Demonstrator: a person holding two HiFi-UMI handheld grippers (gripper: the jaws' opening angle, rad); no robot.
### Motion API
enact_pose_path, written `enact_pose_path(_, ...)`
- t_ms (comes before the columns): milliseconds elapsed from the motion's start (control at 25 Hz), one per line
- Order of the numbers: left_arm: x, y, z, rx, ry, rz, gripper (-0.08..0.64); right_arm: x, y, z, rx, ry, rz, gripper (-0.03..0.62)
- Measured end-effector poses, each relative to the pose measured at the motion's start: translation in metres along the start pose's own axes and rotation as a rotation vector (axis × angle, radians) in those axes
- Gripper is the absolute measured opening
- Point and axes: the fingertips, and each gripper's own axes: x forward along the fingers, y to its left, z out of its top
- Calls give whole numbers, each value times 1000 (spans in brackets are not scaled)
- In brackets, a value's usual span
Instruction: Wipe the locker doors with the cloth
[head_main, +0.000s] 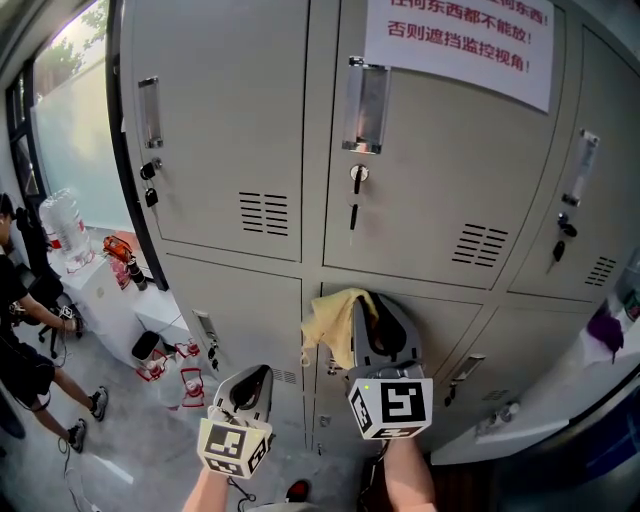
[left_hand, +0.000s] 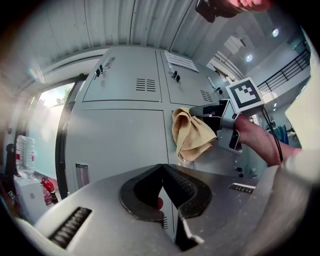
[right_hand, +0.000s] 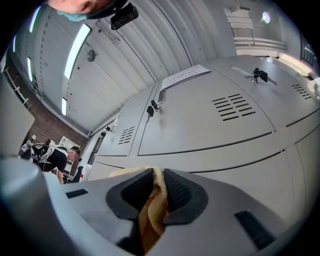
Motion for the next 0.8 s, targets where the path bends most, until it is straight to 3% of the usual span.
enact_pose_path(800, 31, -48, -6, -35, 4, -136, 20, -46, -78, 4, -72, 39, -190, 74)
